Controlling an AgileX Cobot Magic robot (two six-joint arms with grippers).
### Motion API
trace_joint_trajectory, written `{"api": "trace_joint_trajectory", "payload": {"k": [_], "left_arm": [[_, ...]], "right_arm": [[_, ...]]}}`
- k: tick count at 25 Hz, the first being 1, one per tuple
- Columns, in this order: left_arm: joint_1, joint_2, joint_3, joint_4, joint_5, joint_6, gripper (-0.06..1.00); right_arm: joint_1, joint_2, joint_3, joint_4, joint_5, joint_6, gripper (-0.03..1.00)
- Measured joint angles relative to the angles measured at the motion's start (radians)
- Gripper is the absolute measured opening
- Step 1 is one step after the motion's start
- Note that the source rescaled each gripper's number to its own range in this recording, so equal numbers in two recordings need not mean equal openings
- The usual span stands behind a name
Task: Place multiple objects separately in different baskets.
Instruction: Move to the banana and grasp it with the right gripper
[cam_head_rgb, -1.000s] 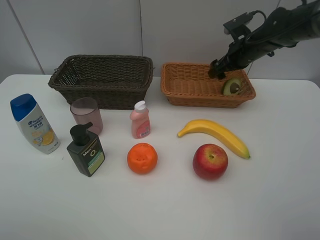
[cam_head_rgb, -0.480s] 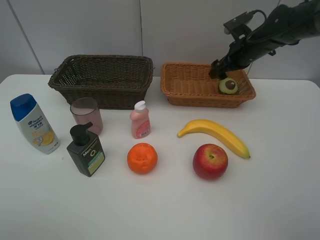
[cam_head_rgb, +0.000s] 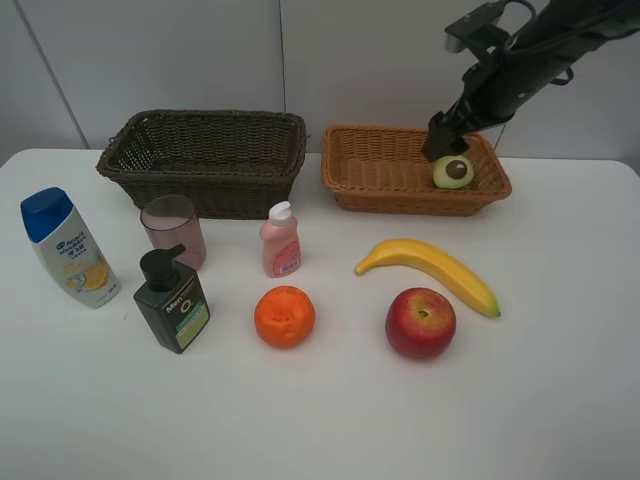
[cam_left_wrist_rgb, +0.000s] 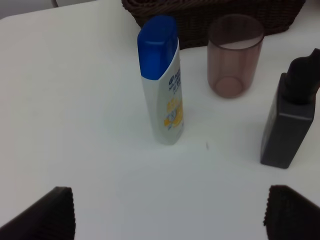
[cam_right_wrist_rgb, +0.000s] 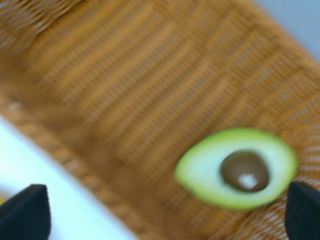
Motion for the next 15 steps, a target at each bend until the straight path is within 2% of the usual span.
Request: {"api": "trace_joint_trajectory", "payload": {"k": [7, 15], "left_arm": [[0.0, 0.0, 0.0, 0.0, 0.0, 0.0, 1.0], [0.0, 0.0, 0.0, 0.0, 0.0, 0.0, 1.0]], "right_arm": [[0.042, -0.022, 0.008, -0.004, 0.169, 0.0, 1.0], [0.055, -0.042, 0.156, -0.007, 0.158, 0.001, 1.0]]}}
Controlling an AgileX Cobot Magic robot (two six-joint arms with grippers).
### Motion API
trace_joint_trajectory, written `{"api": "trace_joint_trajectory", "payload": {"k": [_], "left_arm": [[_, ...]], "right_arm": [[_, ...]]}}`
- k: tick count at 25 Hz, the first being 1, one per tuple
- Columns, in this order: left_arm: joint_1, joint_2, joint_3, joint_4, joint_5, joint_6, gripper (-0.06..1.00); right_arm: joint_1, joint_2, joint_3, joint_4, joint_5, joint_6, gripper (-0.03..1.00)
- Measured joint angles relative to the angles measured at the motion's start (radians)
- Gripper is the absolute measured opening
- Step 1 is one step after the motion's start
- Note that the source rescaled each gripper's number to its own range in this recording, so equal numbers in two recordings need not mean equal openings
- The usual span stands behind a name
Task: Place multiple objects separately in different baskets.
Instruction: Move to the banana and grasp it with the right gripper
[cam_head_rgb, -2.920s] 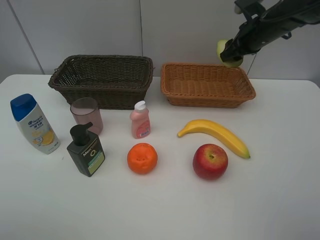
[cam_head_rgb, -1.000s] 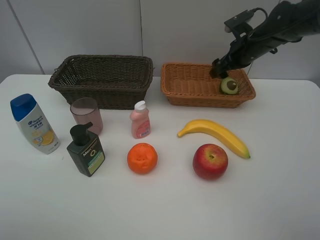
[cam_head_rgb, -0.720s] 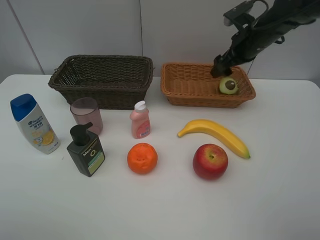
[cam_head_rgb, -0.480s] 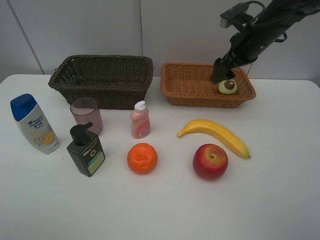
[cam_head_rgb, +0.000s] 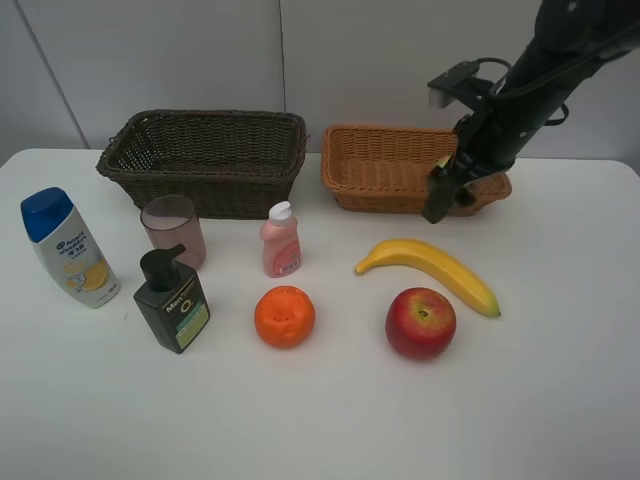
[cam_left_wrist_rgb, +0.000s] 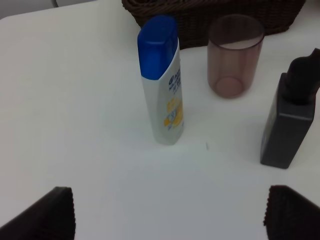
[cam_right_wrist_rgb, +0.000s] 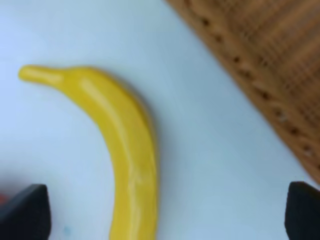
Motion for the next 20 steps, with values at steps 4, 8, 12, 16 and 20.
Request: {"api": "trace_joint_trajectory", "payload": {"k": [4, 8, 12, 16, 20], "left_arm": [[0.0, 0.0, 0.0, 0.0, 0.0, 0.0, 1.0], [0.0, 0.0, 0.0, 0.0, 0.0, 0.0, 1.0], [0.0, 0.0, 0.0, 0.0, 0.0, 0.0, 1.0], [0.0, 0.0, 0.0, 0.0, 0.0, 0.0, 1.0], [0.0, 0.0, 0.0, 0.0, 0.0, 0.0, 1.0]], "right_arm": [[0.0, 0.0, 0.059, 0.008, -0.053, 0.001, 1.0], [0.0, 0.0, 0.106, 0.008, -0.116, 0.002, 1.0], [0.0, 0.012, 0.115, 0.008, -0.143, 0.002, 1.0], [0.0, 0.037, 0.115, 0.008, -0.154, 0.003, 1.0], [0.0, 0.063, 0.115, 0.008, -0.168, 0.003, 1.0]]}}
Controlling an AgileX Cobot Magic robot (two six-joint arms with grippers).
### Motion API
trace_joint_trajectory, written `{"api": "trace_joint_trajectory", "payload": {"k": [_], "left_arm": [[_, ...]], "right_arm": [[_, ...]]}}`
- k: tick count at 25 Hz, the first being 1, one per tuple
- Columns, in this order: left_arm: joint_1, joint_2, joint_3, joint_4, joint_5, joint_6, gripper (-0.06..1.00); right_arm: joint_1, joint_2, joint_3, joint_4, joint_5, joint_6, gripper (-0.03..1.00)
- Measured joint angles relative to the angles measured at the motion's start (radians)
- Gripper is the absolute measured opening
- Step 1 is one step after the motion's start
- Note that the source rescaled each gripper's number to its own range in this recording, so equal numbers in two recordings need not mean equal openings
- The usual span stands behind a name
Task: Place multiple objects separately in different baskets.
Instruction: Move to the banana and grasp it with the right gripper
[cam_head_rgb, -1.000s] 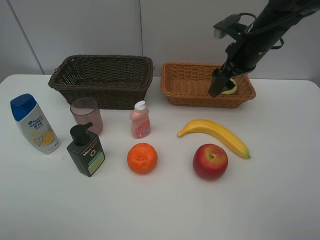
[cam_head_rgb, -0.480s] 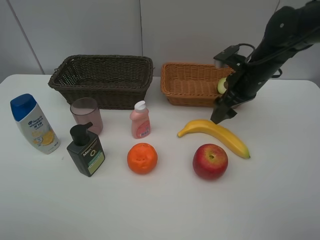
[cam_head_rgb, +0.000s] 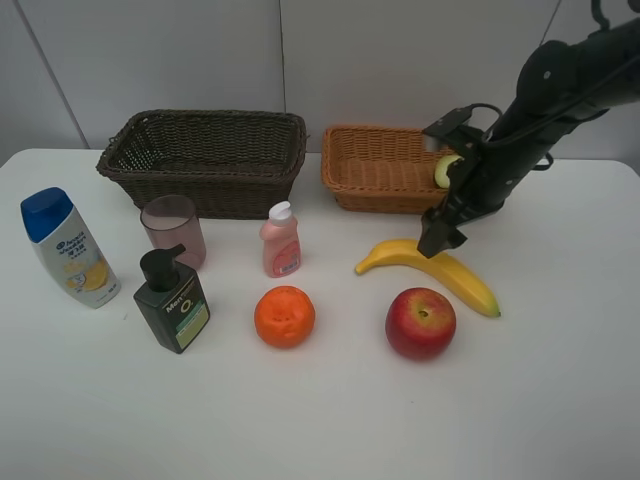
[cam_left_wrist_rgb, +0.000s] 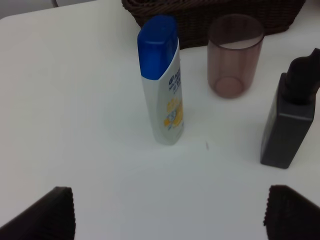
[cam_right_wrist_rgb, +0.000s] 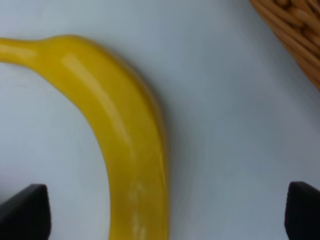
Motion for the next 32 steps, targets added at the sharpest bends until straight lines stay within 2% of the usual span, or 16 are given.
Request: {"api": "trace_joint_trajectory", "payload": {"k": [13, 32], "left_arm": [[0.0, 0.0, 0.0, 0.0, 0.0, 0.0, 1.0], [0.0, 0.0, 0.0, 0.0, 0.0, 0.0, 1.0]], "right_arm": [[0.0, 0.101, 0.0, 0.0, -0.077, 0.0, 1.0], [0.0, 0.142, 0.0, -0.001, -0.08, 0.0, 1.0]]}}
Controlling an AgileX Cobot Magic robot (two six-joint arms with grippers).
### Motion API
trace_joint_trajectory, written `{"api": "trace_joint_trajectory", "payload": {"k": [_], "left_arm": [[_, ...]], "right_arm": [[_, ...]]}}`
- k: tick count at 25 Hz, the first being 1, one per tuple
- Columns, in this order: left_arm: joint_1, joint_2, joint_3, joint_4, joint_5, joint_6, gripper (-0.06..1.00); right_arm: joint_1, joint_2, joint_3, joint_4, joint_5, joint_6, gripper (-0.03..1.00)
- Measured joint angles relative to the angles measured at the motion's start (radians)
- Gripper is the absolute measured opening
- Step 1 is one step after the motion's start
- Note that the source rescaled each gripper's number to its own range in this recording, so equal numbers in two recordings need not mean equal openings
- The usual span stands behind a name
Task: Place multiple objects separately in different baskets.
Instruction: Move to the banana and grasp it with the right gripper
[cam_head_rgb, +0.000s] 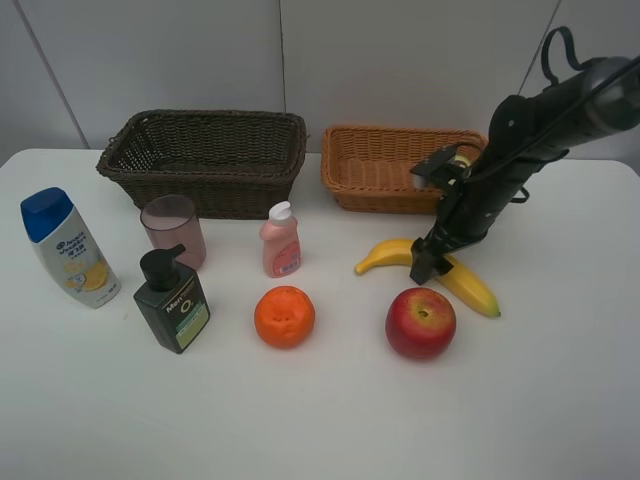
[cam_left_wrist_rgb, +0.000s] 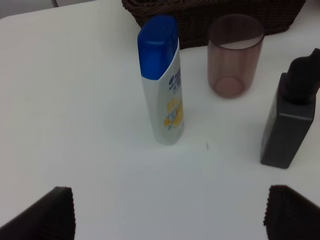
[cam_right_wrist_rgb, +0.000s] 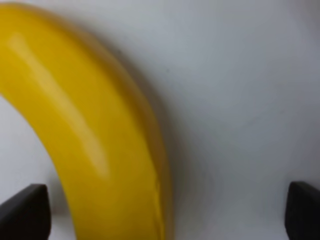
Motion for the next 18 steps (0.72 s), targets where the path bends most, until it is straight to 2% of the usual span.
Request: {"api": "trace_joint_trajectory", "payload": {"k": [3, 6, 8, 13, 18], "left_arm": [[0.0, 0.0, 0.0, 0.0, 0.0, 0.0, 1.0], [0.0, 0.0, 0.0, 0.0, 0.0, 0.0, 1.0], [0.0, 0.0, 0.0, 0.0, 0.0, 0.0, 1.0], [0.0, 0.0, 0.0, 0.0, 0.0, 0.0, 1.0], [0.0, 0.0, 0.0, 0.0, 0.0, 0.0, 1.0]], "right_arm": [[0.0, 0.0, 0.0, 0.0, 0.0, 0.0, 0.97], [0.0, 0.0, 0.0, 0.0, 0.0, 0.0, 0.82], [0.0, 0.0, 0.0, 0.0, 0.0, 0.0, 0.64], [0.0, 0.0, 0.0, -0.025, 0.007, 0.0, 0.0], [0.0, 0.0, 0.0, -0.026, 0.014, 0.0, 0.01]]}}
